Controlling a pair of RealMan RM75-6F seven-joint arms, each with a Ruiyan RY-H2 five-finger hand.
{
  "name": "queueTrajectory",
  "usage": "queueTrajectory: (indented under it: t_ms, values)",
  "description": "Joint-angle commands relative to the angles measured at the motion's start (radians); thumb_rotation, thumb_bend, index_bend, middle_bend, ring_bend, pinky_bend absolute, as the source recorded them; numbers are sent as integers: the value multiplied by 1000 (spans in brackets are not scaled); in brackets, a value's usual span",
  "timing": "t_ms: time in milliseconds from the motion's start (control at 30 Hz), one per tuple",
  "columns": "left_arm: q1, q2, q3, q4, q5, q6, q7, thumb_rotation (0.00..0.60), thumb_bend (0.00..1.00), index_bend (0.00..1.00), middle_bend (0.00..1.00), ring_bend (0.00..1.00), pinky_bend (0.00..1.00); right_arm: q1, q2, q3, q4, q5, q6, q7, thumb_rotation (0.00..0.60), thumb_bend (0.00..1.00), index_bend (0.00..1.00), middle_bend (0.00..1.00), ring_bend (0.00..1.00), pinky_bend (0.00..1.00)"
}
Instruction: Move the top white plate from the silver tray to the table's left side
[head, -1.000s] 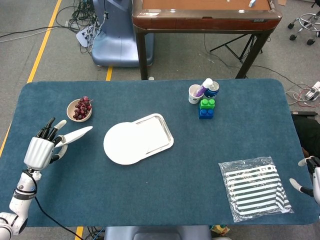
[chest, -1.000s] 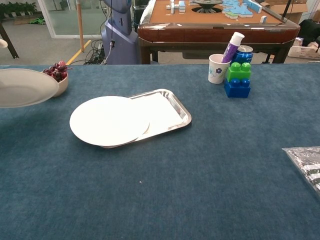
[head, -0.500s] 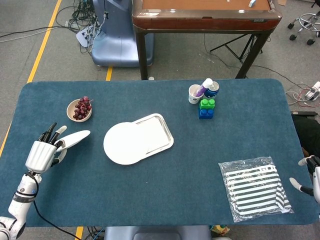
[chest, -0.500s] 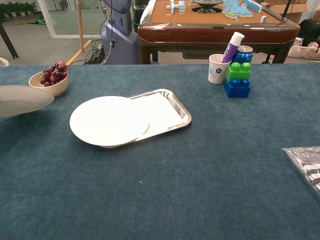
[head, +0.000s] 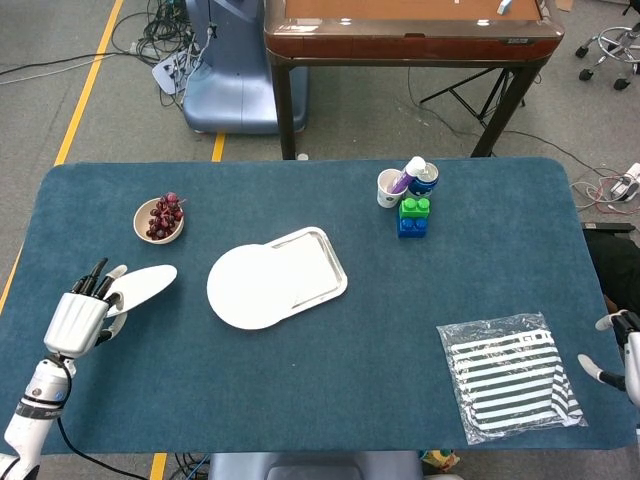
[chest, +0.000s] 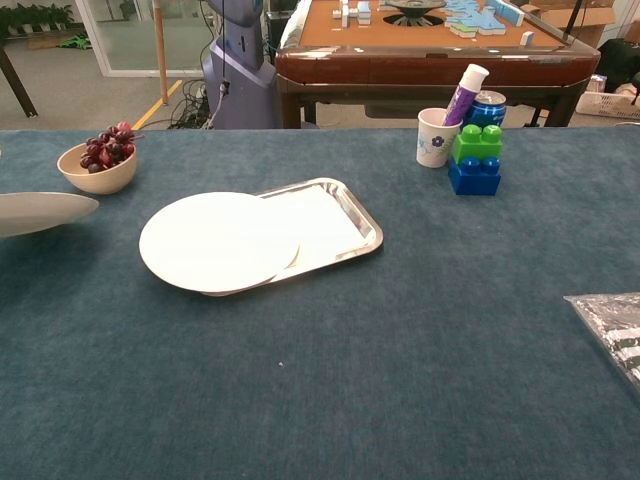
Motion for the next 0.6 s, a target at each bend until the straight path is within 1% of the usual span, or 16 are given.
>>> queueTrajectory:
  t_ms: [33, 167, 433, 600]
  values:
    - [18, 56, 15, -99, 0, -21, 71, 600, 328, 515, 206, 36, 285, 0, 0, -1, 0, -1, -1, 0, 600, 191, 456, 400, 344, 409]
    - [29, 93, 21, -184, -9, -41, 136, 600, 300, 439, 206, 36, 285, 0, 1, -1, 0, -2, 1, 3, 600, 191, 456, 400, 345, 409]
    - [49, 182, 26, -403, -65, -113, 309, 600, 232, 276, 206, 36, 285, 0, 3, -3, 0, -4, -1, 6, 600, 191, 456, 400, 344, 409]
    - [56, 213, 20, -499, -84, -124, 359, 600, 186, 243, 206, 36, 285, 1, 1, -4, 0, -4, -3, 2, 600, 191, 456, 400, 344, 409]
